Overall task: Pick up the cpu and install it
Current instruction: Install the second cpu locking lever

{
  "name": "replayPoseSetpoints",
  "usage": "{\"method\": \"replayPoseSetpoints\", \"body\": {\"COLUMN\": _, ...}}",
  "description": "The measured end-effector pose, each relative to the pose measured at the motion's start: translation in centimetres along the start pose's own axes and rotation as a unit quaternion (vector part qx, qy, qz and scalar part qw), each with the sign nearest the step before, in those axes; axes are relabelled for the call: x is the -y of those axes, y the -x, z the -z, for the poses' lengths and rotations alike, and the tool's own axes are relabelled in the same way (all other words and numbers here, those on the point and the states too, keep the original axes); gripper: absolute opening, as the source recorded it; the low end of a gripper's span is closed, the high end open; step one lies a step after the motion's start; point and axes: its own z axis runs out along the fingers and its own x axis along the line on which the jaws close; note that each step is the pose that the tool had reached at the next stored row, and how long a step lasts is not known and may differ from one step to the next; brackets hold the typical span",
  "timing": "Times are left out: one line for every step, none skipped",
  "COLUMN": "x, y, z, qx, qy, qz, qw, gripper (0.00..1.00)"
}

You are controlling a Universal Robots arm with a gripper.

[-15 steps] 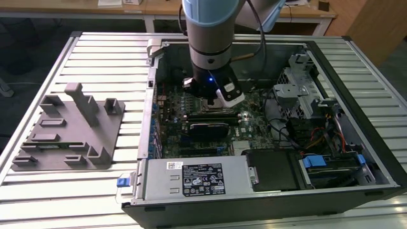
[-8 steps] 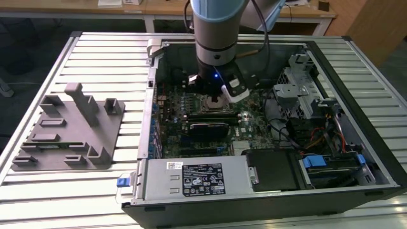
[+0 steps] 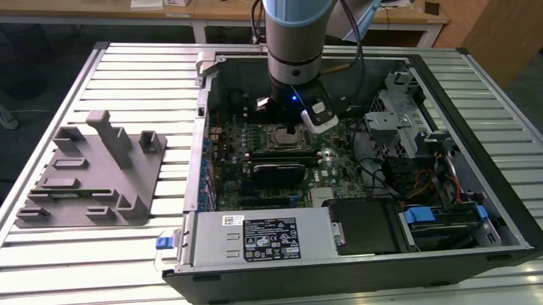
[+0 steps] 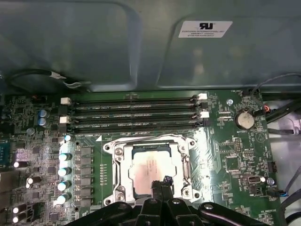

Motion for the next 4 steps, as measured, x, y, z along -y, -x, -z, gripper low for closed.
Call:
{"method": "replayPoseSetpoints", "body": {"x": -0.01, "y": 0.02, "z": 0.00, "qx": 0.0000, "qy": 0.0000, "qz": 0.000, "qw": 1.0000, "gripper": 0.11}}
{"method": "replayPoseSetpoints", "body": {"x": -0.01, "y": 0.03, "z": -0.01, "qx": 0.0000, "qy": 0.0000, "qz": 0.000, "qw": 1.0000, "gripper": 0.11}}
{"method": "replayPoseSetpoints", "body": {"x": -0.01, "y": 0.03, "z": -0.01, "qx": 0.0000, "qy": 0.0000, "qz": 0.000, "qw": 1.0000, "gripper": 0.11}}
{"method": "replayPoseSetpoints", "body": {"x": -0.01, "y": 0.03, "z": 0.00, "qx": 0.0000, "qy": 0.0000, "qz": 0.000, "qw": 1.0000, "gripper": 0.11}}
